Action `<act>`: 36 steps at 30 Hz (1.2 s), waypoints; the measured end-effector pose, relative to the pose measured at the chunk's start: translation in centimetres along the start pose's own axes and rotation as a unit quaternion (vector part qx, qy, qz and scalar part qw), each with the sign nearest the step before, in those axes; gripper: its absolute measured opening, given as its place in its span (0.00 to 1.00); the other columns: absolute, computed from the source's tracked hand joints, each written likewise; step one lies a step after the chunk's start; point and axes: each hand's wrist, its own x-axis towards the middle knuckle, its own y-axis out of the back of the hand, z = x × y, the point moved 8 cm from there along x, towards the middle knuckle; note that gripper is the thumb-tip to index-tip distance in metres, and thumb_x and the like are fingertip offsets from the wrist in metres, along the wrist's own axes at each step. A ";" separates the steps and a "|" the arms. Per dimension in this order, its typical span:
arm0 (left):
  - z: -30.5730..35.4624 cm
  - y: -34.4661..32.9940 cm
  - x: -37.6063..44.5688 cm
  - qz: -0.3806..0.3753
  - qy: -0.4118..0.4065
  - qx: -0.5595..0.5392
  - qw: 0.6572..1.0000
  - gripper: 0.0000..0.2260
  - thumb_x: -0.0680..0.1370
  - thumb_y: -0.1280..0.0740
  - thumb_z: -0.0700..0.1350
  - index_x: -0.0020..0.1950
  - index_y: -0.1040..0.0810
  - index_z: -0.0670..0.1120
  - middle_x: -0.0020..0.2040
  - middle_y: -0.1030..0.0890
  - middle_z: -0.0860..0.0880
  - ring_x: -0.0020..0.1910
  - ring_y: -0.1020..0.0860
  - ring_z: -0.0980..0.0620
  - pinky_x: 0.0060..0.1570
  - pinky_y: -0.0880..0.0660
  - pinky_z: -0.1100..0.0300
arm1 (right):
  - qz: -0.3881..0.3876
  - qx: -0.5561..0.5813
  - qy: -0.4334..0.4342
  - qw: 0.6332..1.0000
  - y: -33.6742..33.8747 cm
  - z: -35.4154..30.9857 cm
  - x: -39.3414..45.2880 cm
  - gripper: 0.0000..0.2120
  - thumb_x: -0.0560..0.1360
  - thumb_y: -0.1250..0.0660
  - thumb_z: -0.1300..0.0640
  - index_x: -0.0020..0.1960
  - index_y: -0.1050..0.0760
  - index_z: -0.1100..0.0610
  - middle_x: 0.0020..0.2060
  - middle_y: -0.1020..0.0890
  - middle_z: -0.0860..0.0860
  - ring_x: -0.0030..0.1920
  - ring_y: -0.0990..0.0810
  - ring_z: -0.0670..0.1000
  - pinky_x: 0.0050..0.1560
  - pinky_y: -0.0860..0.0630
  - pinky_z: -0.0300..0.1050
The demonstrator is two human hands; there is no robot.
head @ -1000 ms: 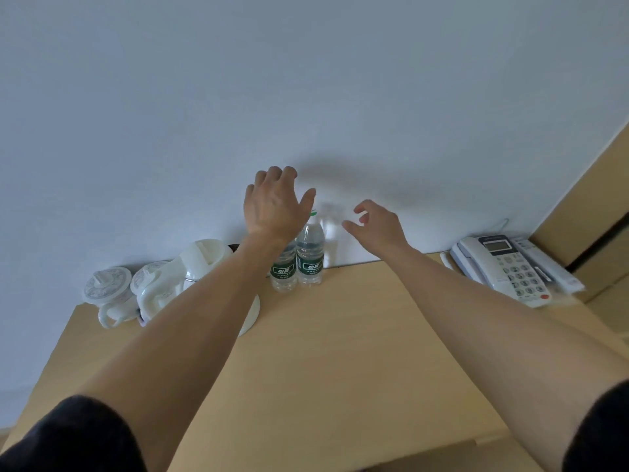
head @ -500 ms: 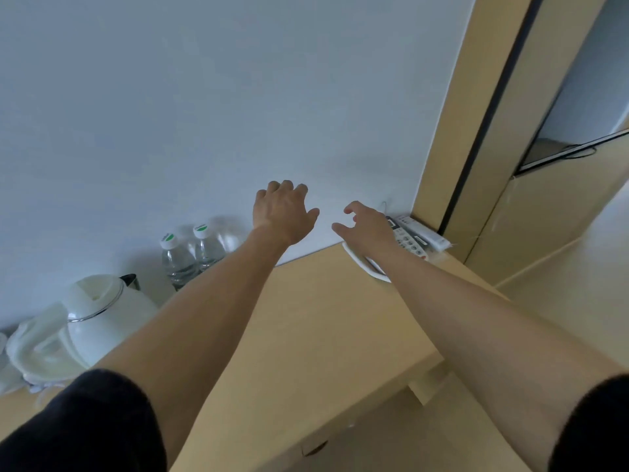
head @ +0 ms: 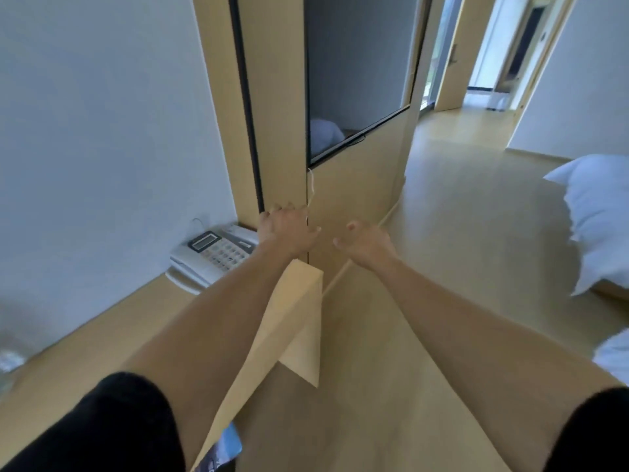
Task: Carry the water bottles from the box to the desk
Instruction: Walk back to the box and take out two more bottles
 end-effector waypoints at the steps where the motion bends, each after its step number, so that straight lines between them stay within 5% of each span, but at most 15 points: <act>1: 2.8 -0.5 0.7 -0.004 -0.016 0.000 1.000 0.24 0.81 0.42 0.62 0.71 0.27 0.50 0.66 0.24 0.45 0.66 0.28 0.42 0.64 0.32 0.45 | 0.014 -0.003 -0.015 1.000 1.6 2.4 -0.2 0.26 0.77 0.34 0.41 0.71 0.29 0.52 0.66 0.23 0.55 0.67 0.25 0.58 0.62 0.28 0.49; 15: 31.4 -7.9 5.3 -0.128 -0.204 -0.075 0.968 0.24 0.81 0.38 0.55 0.77 0.33 0.51 0.74 0.29 0.45 0.72 0.30 0.42 0.69 0.31 0.49 | 0.106 -0.012 -0.255 0.961 15.2 26.8 -5.7 0.24 0.77 0.32 0.45 0.71 0.29 0.51 0.63 0.20 0.54 0.65 0.24 0.56 0.61 0.27 0.47; 27: 40.0 -13.7 19.4 -0.145 -0.240 -0.072 0.957 0.24 0.82 0.41 0.61 0.74 0.30 0.51 0.71 0.27 0.44 0.70 0.28 0.42 0.66 0.32 0.51 | 0.063 -0.015 -0.325 0.943 18.2 35.7 5.6 0.24 0.80 0.36 0.44 0.73 0.30 0.53 0.68 0.24 0.54 0.68 0.27 0.55 0.68 0.30 0.49; 36: 44.4 -13.9 32.8 -0.138 -0.261 -0.066 0.953 0.24 0.83 0.44 0.60 0.74 0.30 0.49 0.71 0.27 0.42 0.70 0.28 0.41 0.66 0.31 0.50 | 0.090 -0.007 -0.347 0.934 21.3 38.1 18.6 0.25 0.79 0.34 0.43 0.72 0.29 0.52 0.67 0.23 0.53 0.66 0.25 0.54 0.62 0.29 0.46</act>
